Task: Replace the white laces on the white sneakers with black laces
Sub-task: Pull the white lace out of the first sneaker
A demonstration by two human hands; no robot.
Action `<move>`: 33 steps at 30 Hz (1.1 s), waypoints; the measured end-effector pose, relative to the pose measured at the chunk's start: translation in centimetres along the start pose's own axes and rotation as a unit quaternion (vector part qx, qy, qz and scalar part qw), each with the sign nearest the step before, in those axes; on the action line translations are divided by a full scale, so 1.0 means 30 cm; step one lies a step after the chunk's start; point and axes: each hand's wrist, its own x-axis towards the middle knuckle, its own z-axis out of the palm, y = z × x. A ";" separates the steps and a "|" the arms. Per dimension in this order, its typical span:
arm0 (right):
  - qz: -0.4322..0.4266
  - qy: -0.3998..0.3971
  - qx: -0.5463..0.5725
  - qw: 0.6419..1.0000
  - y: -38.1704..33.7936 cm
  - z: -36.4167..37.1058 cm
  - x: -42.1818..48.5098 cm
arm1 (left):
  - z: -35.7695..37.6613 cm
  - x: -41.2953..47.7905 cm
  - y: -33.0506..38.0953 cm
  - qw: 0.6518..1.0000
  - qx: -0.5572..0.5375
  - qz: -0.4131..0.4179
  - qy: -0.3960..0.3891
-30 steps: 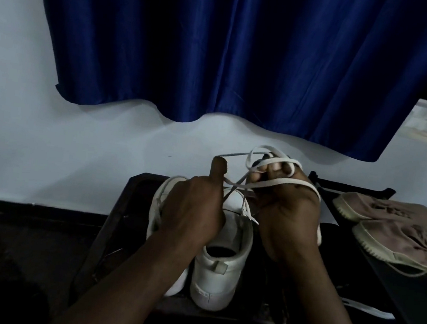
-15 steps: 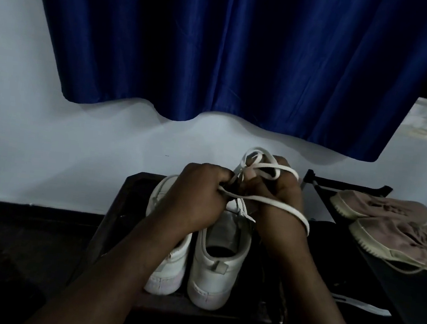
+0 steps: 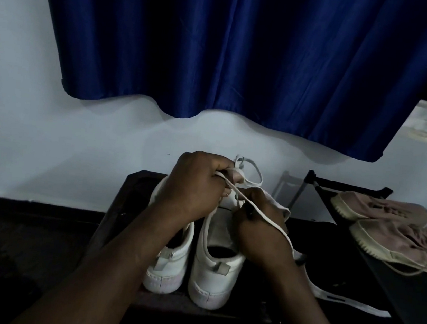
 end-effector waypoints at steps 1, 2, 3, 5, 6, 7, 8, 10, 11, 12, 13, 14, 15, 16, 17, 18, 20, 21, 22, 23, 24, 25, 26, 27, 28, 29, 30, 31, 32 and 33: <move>0.011 -0.007 -0.010 1.000 -0.013 -0.005 -0.006 | -0.002 0.001 0.008 1.000 -0.006 0.014 0.008; 0.014 -0.011 -0.020 1.000 -0.021 -0.006 -0.010 | -0.003 0.003 0.016 0.999 -0.014 0.031 0.019; 0.012 -0.016 -0.028 0.999 -0.022 -0.004 -0.012 | -0.003 0.006 0.022 0.998 -0.024 0.044 0.029; 0.015 -0.023 -0.020 0.999 -0.020 0.003 -0.015 | -0.008 0.004 0.050 0.995 -0.065 0.061 0.042; 0.024 -0.027 -0.013 0.999 -0.020 0.003 -0.017 | -0.016 0.001 0.072 0.992 -0.095 0.073 0.050; 0.033 -0.029 -0.006 0.999 -0.022 0.000 -0.018 | -0.027 0.001 0.097 0.986 -0.124 0.090 0.059; 0.038 -0.040 0.000 0.999 -0.021 0.005 -0.014 | -0.042 0.001 0.123 0.980 -0.149 0.110 0.068; 0.055 -0.100 -0.032 0.993 -0.037 0.013 -0.010 | -0.073 0.011 0.157 0.970 -0.184 0.136 0.084; 0.061 -0.134 -0.059 0.987 -0.040 0.016 -0.010 | -0.082 0.016 0.160 0.966 -0.201 0.136 0.083; 0.065 -0.159 -0.078 0.982 -0.039 0.014 -0.010 | -0.087 0.019 0.158 0.966 -0.214 0.125 0.076; 0.070 -0.173 -0.085 0.979 -0.044 0.008 -0.018 | -0.087 0.021 0.150 0.967 -0.219 0.109 0.073; 0.074 -0.173 -0.082 0.979 -0.050 -0.004 -0.027 | -0.084 0.020 0.142 0.968 -0.221 0.091 0.074; 0.083 -0.158 -0.059 0.982 -0.061 -0.020 -0.036 | -0.081 0.018 0.135 0.969 -0.221 0.073 0.079; 0.077 -0.122 -0.027 0.989 -0.073 -0.041 -0.043 | -0.083 0.017 0.129 0.969 -0.226 0.057 0.087; 0.064 -0.093 -0.004 0.994 -0.086 -0.066 -0.046 | -0.088 0.019 0.127 0.967 -0.233 0.047 0.097; 0.055 -0.090 -0.004 0.994 -0.095 -0.092 -0.053 | -0.097 0.021 0.128 0.964 -0.238 0.042 0.107; 0.050 -0.152 -0.056 0.985 -0.117 -0.156 -0.079 | -0.116 0.027 0.130 0.963 -0.234 0.040 0.126; 0.028 -0.175 -0.097 0.979 -0.125 -0.190 -0.088 | -0.124 0.027 0.131 0.964 -0.228 0.039 0.133; 0.001 -0.190 -0.134 0.973 -0.133 -0.228 -0.095 | -0.131 0.025 0.132 0.965 -0.221 0.037 0.137; -0.021 -0.212 -0.154 0.965 -0.142 -0.270 -0.108 | -0.135 0.022 0.134 0.967 -0.212 0.038 0.139; -0.041 -0.244 -0.143 0.958 -0.156 -0.317 -0.124 | -0.140 0.019 0.135 0.969 -0.199 0.040 0.140; -0.055 -0.287 -0.110 0.950 -0.174 -0.363 -0.141 | -0.144 0.016 0.138 0.972 -0.183 0.044 0.143; -0.064 -0.332 -0.062 0.939 -0.190 -0.407 -0.160 | -0.150 0.013 0.142 0.974 -0.166 0.048 0.146; -0.066 -0.370 -0.003 0.927 -0.214 -0.448 -0.181 | -0.156 0.012 0.148 0.975 -0.153 0.053 0.150; -0.068 -0.381 0.065 0.920 -0.233 -0.474 -0.195 | -0.164 0.011 0.157 0.976 -0.147 0.058 0.152; -0.077 -0.355 0.129 0.923 -0.238 -0.482 -0.198 | -0.171 0.009 0.168 0.976 -0.147 0.062 0.151; -0.090 -0.295 0.174 0.935 -0.228 -0.469 -0.189 | -0.178 0.009 0.179 0.975 -0.152 0.064 0.146; -0.090 -0.216 0.203 0.951 -0.218 -0.442 -0.177 | -0.184 0.006 0.190 0.975 -0.159 0.064 0.140; -0.079 -0.138 0.222 0.962 -0.203 -0.405 -0.162 | -0.191 0.004 0.198 0.975 -0.162 0.065 0.136; -0.066 -0.088 0.235 0.966 -0.185 -0.361 -0.141 | -0.197 0.001 0.204 0.976 -0.158 0.069 0.132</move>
